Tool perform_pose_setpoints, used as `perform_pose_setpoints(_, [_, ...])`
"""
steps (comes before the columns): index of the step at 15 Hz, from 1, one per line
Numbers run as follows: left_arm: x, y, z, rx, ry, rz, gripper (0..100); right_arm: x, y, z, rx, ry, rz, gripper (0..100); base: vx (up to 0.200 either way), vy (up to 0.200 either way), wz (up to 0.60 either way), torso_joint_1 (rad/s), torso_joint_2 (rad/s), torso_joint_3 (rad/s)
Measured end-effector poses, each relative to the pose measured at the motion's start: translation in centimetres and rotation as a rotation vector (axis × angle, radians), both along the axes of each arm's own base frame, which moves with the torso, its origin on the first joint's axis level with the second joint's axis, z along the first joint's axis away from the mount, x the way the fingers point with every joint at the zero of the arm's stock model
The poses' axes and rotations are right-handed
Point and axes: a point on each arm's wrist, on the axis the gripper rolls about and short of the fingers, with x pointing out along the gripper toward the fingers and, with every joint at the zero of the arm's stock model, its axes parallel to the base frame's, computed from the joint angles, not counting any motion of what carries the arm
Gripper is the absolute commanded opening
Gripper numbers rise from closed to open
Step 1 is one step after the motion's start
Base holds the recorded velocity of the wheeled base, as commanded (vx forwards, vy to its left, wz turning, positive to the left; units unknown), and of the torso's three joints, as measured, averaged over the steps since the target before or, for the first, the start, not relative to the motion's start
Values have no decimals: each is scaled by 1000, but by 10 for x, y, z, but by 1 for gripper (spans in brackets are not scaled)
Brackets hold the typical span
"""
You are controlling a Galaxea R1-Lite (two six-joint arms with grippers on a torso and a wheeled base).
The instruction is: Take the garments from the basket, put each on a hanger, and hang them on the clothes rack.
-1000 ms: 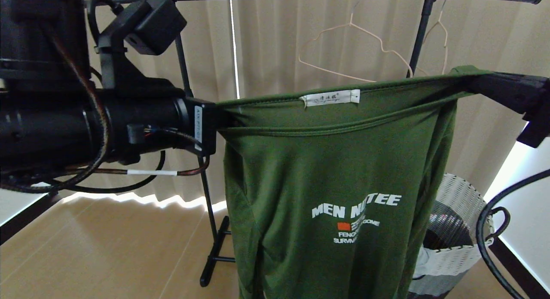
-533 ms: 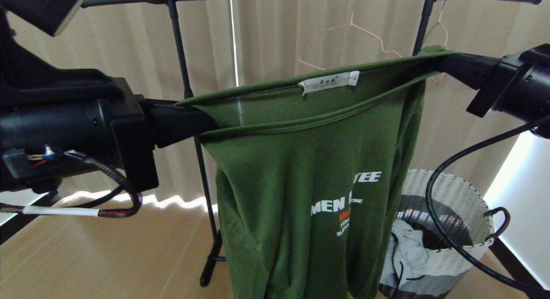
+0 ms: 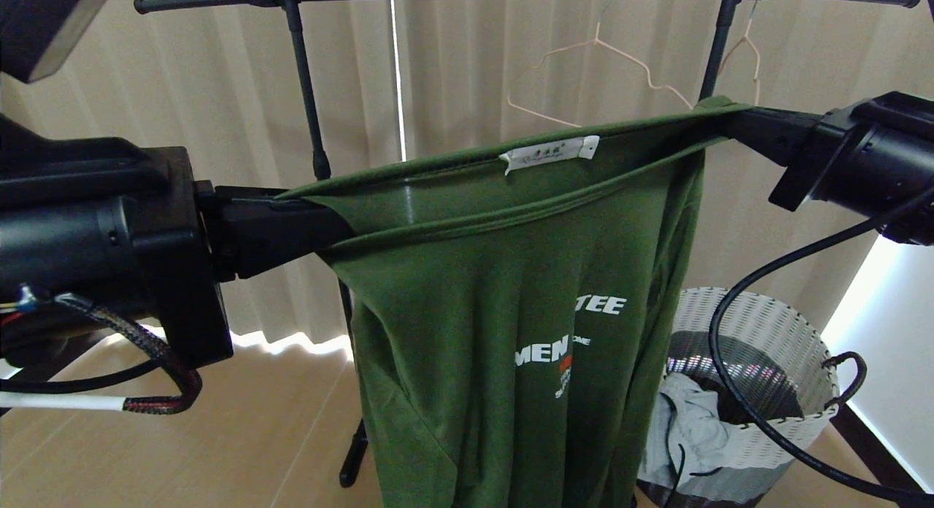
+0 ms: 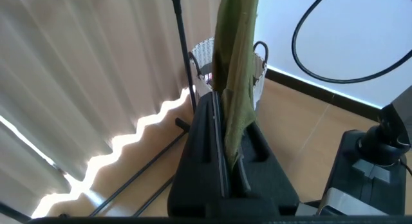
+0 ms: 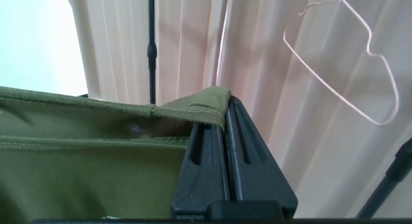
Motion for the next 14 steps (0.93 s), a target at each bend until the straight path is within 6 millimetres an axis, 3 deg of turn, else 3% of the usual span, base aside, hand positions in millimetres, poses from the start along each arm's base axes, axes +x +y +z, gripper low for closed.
perform_pose_setpoints(3, [1,0,2,-4,-5,4,0,-3,-1,2,1,-4,-4,0,0,0,0,0,0,0])
perform_pose_setpoints(6, [9,-4,18,-28,-41,63,0,-12,-5,7,-11,21,-7,0,0,0,0,0,0,0])
perform_pose_setpoints(11, [49,-23,31,-50,-80,281,0,-45,-19,18,-35,74,-7,0,0,0,0,0,0,0])
perform_pose_setpoints(14, [69,-27,23,-57,-84,322,0,-66,-27,12,-55,121,-2,0,0,0,0,0,0,0])
